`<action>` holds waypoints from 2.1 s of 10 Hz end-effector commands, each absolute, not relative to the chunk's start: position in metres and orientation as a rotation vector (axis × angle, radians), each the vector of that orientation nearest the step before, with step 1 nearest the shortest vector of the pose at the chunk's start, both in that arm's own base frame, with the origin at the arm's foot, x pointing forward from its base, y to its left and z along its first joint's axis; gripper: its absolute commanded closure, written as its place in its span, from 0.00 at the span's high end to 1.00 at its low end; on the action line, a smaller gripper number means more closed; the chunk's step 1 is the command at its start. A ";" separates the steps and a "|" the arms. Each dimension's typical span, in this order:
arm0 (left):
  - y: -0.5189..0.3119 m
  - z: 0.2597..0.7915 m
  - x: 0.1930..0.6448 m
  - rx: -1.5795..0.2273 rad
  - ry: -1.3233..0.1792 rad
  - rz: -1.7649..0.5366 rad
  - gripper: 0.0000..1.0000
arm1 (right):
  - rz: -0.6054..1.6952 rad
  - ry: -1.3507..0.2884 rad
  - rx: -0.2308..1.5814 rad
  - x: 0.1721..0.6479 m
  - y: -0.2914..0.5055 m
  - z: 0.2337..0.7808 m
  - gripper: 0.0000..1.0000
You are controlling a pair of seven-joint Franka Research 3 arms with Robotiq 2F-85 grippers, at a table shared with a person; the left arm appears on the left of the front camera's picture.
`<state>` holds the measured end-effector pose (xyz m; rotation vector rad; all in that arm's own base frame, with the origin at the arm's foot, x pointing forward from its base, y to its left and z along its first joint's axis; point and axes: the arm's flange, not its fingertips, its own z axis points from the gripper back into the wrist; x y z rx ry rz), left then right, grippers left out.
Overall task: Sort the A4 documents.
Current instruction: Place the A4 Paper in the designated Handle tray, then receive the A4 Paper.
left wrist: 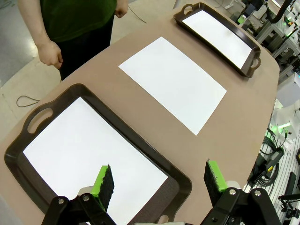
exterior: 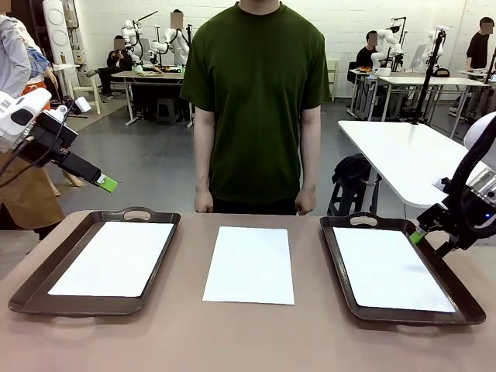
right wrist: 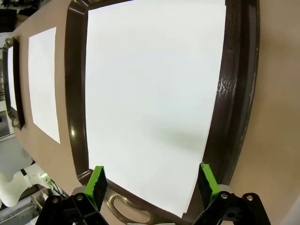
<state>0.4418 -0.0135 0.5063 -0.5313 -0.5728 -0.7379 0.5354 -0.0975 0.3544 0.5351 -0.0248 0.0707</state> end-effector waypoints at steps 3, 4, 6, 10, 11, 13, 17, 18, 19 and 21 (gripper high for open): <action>-0.013 0.506 0.441 -0.518 -0.578 -0.754 1.00 | 0.076 -0.029 0.533 0.535 -0.098 0.355 1.00; -0.013 0.506 0.441 -0.518 -0.578 -0.754 1.00 | 0.076 -0.029 0.533 0.535 -0.098 0.355 1.00; -0.013 0.506 0.441 -0.518 -0.578 -0.754 1.00 | 0.076 -0.029 0.533 0.535 -0.098 0.355 1.00; -0.013 0.506 0.441 -0.518 -0.578 -0.754 1.00 | 0.076 -0.029 0.533 0.535 -0.098 0.355 1.00; -0.013 0.506 0.441 -0.518 -0.578 -0.754 1.00 | 0.071 -0.025 0.535 0.535 -0.098 0.354 1.00; -0.013 0.506 0.441 -0.518 -0.578 -0.754 1.00 | 0.311 -0.200 0.639 0.520 -0.104 0.390 1.00; -0.013 0.506 0.441 -0.518 -0.578 -0.754 1.00 | 0.745 -0.480 0.771 0.504 -0.084 0.470 1.00; -0.013 0.506 0.441 -0.518 -0.578 -0.754 1.00 | 0.841 -0.500 0.774 0.503 -0.075 0.488 1.00; -0.013 0.506 0.441 -0.518 -0.578 -0.754 1.00 | 0.915 -0.539 0.774 0.500 -0.067 0.505 1.00; -0.013 0.506 0.441 -0.518 -0.578 -0.754 1.00 | 0.997 -0.553 0.771 0.491 -0.058 0.519 1.00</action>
